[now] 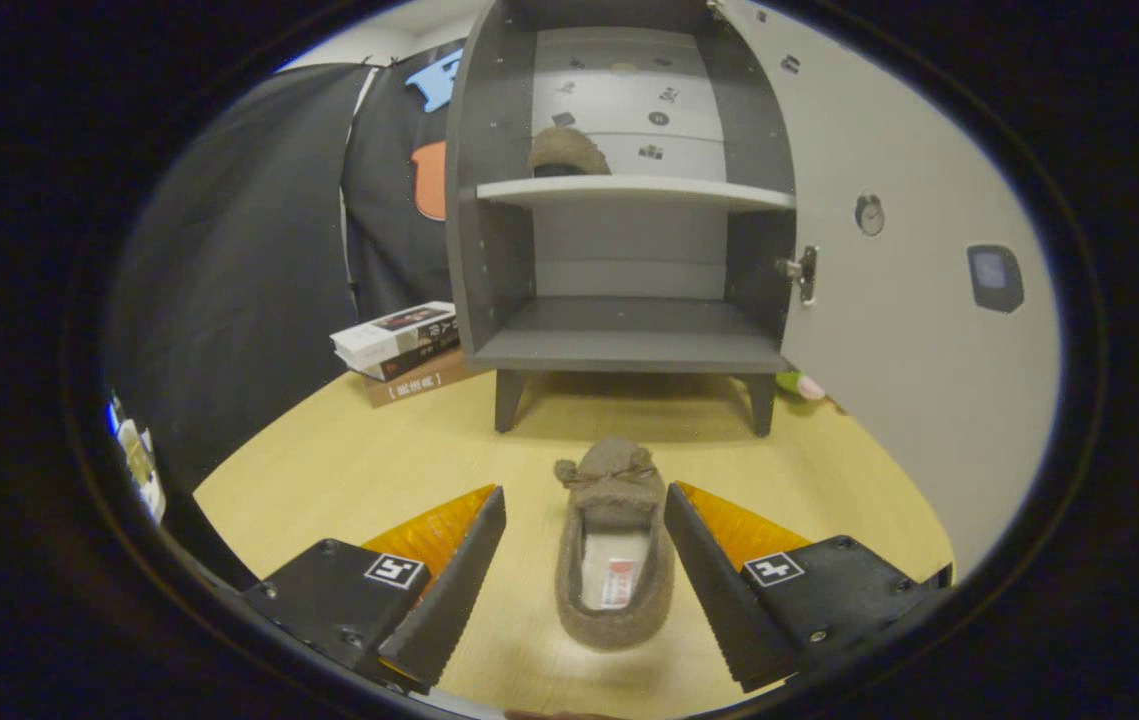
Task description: Open the shoe cabinet door, grab the shoes and put them into the shoe cabinet, then close the shoe cabinet door.
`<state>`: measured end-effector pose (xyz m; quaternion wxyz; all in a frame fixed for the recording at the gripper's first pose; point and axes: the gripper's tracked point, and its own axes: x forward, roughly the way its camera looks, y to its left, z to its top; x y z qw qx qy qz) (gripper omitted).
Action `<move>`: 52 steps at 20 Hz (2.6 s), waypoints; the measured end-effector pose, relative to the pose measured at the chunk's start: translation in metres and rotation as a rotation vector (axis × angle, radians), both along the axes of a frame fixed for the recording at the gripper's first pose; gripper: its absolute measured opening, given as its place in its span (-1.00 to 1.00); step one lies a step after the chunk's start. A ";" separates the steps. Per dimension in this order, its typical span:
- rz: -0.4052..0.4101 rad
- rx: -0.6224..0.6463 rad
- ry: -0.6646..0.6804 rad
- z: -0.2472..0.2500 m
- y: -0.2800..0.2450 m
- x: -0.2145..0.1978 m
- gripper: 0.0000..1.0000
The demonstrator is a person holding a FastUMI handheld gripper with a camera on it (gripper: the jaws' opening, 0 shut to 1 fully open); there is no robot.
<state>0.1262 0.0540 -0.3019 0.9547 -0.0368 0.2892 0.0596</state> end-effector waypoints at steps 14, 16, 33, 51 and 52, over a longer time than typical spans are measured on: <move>0.015 0.082 0.229 -0.051 0.006 0.002 -0.81; 0.040 0.090 0.189 -0.037 0.005 -0.002 -0.85; 0.157 0.044 -0.065 0.208 0.000 -0.035 -0.86; 0.054 -0.003 -0.392 0.441 0.013 0.175 -0.85; 0.044 -0.021 -0.379 0.437 0.010 0.189 -0.86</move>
